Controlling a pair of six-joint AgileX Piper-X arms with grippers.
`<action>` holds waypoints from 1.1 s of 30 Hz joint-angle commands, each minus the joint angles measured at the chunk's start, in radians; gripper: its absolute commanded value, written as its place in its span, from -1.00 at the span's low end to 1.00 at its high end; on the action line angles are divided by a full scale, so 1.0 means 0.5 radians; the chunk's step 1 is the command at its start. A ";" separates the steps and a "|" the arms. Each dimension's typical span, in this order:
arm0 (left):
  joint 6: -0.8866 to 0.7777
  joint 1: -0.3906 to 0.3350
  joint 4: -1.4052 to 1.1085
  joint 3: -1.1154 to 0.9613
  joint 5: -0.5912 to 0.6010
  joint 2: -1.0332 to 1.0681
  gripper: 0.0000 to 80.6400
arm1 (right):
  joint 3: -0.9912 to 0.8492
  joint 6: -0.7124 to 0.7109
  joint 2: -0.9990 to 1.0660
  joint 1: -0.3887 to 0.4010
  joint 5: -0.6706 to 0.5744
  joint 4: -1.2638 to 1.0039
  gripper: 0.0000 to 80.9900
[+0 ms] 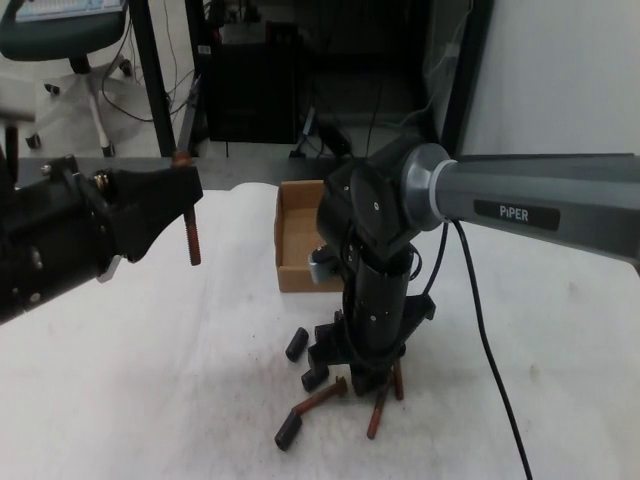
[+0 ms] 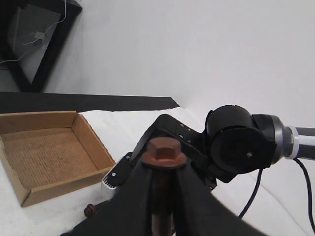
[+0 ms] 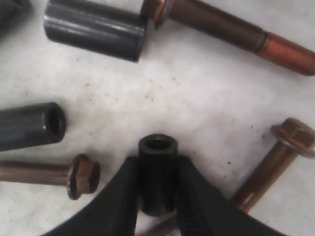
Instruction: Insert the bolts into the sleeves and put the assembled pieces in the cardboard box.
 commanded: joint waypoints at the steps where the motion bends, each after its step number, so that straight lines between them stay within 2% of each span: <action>1: 0.014 -0.008 -0.020 -0.004 0.005 -0.023 -1.00 | 0.012 -0.029 0.046 0.001 -0.019 -0.017 -0.42; 3: 0.014 -0.008 -0.020 -0.004 0.005 -0.023 -1.00 | 0.012 -0.029 0.046 0.001 -0.019 -0.030 -0.43; 4: 0.014 -0.008 -0.020 -0.004 0.005 -0.023 -1.00 | 0.012 -0.029 0.046 0.001 -0.019 -0.033 -0.50; 6: 0.014 -0.008 -0.013 -0.004 0.005 -0.023 -1.00 | 0.012 -0.029 0.046 0.001 -0.019 -0.032 -0.79; 7: 0.014 -0.008 -0.013 -0.004 0.005 -0.023 -1.00 | 0.012 -0.029 0.046 0.001 -0.019 -0.032 -0.99; 9: 0.014 -0.008 -0.007 -0.004 0.005 -0.023 -1.00 | 0.012 -0.069 0.046 0.001 -0.047 -0.048 -0.99; 16: 0.014 -0.008 -0.007 -0.004 0.005 -0.023 -1.00 | 0.006 -0.268 -0.017 -0.038 -0.381 -0.038 -0.99; 22: 0.014 -0.008 -0.037 -0.009 0.005 -0.023 -1.00 | 0.006 -0.488 -0.297 -0.106 -1.000 -0.043 -0.99; 29: -0.090 -0.008 -0.325 -0.008 0.138 -0.023 -1.00 | 0.012 -0.682 -0.730 -0.187 -1.116 -0.151 -0.99; 31: -0.191 -0.008 -0.436 -0.008 0.141 -0.024 -1.00 | 0.036 -0.753 -0.830 -0.197 -1.320 -0.219 -0.99; 33: -0.309 -0.008 -0.586 -0.008 0.141 -0.024 -1.00 | 0.088 -0.768 -0.932 -0.206 -1.655 -0.347 -0.99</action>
